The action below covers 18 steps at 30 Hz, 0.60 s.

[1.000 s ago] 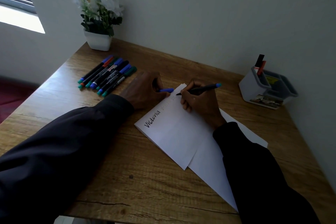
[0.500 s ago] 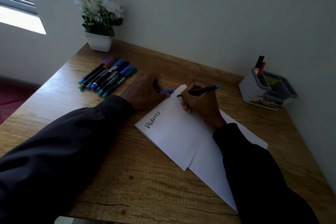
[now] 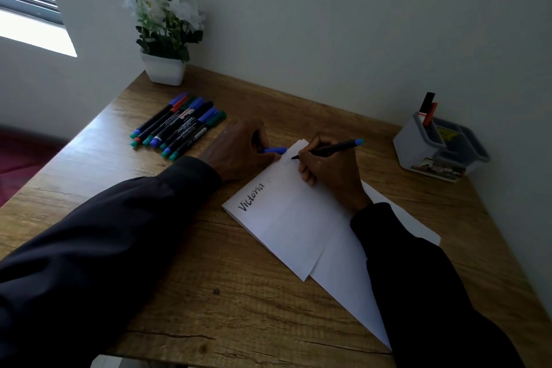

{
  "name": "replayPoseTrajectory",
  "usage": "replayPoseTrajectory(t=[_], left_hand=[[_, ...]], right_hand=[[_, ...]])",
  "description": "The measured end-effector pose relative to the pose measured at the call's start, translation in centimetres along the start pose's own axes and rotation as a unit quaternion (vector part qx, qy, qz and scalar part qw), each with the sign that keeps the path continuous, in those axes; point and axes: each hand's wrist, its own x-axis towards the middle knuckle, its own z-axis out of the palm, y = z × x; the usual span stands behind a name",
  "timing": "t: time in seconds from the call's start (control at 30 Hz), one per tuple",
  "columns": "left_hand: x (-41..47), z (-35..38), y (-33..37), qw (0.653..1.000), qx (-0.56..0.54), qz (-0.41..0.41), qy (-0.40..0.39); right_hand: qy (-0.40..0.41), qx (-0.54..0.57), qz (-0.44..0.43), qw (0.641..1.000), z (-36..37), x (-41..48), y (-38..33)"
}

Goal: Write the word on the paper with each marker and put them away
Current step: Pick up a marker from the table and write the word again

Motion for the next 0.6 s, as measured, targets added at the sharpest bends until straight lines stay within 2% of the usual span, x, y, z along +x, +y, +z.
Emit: replayPoseTrajectory(t=[0.37, 0.6], left_hand=[[0.12, -0.05, -0.11, 1.000, 0.009, 0.001, -0.006], [0.19, 0.19, -0.32, 1.000, 0.001, -0.004, 0.001]], right_hand=[[0.014, 0.001, -0.006, 1.000, 0.00, -0.01, 0.08], [0.024, -0.002, 0.026, 0.999, 0.17, -0.01, -0.24]])
